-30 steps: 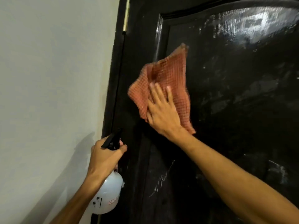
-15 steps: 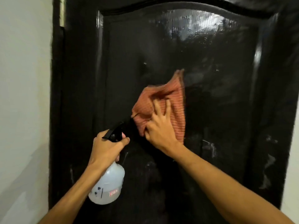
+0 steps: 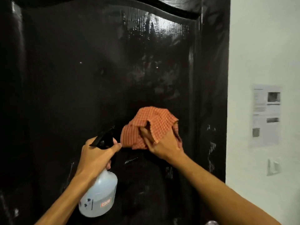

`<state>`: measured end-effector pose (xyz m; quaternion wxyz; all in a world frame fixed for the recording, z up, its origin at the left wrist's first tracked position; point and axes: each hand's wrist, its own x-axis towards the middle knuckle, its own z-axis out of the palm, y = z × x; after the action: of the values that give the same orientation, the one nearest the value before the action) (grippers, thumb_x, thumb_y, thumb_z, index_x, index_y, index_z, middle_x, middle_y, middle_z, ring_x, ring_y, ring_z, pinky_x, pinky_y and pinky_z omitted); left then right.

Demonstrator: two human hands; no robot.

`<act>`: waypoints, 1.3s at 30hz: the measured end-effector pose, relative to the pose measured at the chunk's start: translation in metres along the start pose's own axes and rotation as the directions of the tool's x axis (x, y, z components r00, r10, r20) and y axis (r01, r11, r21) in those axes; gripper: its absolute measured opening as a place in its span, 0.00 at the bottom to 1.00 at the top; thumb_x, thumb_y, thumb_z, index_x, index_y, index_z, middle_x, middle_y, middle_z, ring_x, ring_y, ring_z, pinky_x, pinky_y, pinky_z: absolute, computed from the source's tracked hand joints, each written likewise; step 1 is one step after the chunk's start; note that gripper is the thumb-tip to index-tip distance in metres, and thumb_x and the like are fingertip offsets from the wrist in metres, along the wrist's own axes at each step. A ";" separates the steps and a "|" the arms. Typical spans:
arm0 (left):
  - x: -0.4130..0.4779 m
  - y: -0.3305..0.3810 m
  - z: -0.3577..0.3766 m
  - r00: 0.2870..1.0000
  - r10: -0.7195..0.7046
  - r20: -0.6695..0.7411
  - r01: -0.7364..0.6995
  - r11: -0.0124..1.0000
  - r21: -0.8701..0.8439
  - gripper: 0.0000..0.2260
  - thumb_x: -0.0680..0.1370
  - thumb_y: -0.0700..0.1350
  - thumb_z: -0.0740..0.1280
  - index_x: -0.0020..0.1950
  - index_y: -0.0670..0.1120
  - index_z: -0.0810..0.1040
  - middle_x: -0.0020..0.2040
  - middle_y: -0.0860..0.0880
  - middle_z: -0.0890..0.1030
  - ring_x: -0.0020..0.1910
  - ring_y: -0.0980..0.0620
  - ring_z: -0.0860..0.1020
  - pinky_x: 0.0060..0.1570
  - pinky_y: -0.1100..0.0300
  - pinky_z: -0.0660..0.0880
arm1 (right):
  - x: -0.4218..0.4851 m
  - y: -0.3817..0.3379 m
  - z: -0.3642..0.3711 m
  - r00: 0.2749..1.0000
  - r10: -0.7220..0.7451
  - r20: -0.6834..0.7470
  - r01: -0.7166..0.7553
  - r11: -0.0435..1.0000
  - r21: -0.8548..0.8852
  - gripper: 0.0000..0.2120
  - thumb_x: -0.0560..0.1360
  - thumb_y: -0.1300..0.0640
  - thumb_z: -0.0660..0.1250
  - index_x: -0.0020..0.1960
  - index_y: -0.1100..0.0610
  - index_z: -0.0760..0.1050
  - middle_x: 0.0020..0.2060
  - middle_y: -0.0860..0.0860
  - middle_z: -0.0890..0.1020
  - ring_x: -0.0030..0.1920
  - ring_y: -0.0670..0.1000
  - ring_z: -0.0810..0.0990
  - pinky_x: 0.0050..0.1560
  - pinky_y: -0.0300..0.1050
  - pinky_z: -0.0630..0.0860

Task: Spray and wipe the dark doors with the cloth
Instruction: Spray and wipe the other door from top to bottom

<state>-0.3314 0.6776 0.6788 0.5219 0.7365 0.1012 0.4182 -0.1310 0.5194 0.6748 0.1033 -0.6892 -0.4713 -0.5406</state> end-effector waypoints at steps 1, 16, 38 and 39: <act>-0.001 0.003 0.011 1.000 0.003 0.021 -0.003 1.000 -0.014 0.06 0.74 0.41 0.77 0.42 0.43 0.82 0.28 0.39 0.78 0.23 0.47 0.73 0.32 0.53 0.75 | 0.008 0.025 -0.011 0.982 0.176 -0.068 -0.173 0.984 0.042 0.27 0.82 0.35 0.56 0.72 0.51 0.74 0.68 0.57 0.77 0.67 0.62 0.75 0.73 0.56 0.62; -0.014 0.022 0.148 0.977 0.047 0.207 -0.026 0.994 -0.105 0.05 0.75 0.41 0.77 0.44 0.43 0.82 0.31 0.39 0.80 0.23 0.47 0.72 0.31 0.54 0.74 | -0.035 0.155 -0.073 0.704 0.686 -0.183 -0.584 0.706 0.401 0.08 0.70 0.58 0.61 0.34 0.60 0.72 0.30 0.55 0.76 0.30 0.54 0.75 0.32 0.55 0.73; -0.059 -0.039 0.163 0.968 -0.123 0.217 0.122 0.992 0.020 0.06 0.76 0.40 0.75 0.41 0.43 0.81 0.26 0.48 0.75 0.22 0.51 0.73 0.27 0.57 0.74 | -0.231 0.053 0.023 0.684 0.709 0.174 -0.692 0.553 0.464 0.31 0.77 0.42 0.64 0.72 0.62 0.70 0.66 0.59 0.74 0.73 0.61 0.70 0.78 0.56 0.60; -0.057 -0.040 0.156 0.972 -0.120 0.200 0.118 0.993 0.024 0.06 0.76 0.40 0.76 0.41 0.43 0.81 0.26 0.48 0.75 0.22 0.51 0.73 0.27 0.58 0.73 | -0.209 0.063 0.024 0.670 0.733 0.115 -0.688 0.557 0.465 0.29 0.77 0.39 0.64 0.71 0.57 0.70 0.61 0.55 0.76 0.65 0.61 0.75 0.74 0.53 0.68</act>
<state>-0.2433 0.5551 0.5993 0.5491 0.7707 0.0944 0.3092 -0.0616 0.3888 0.5128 0.4981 -0.7473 -0.2639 -0.3518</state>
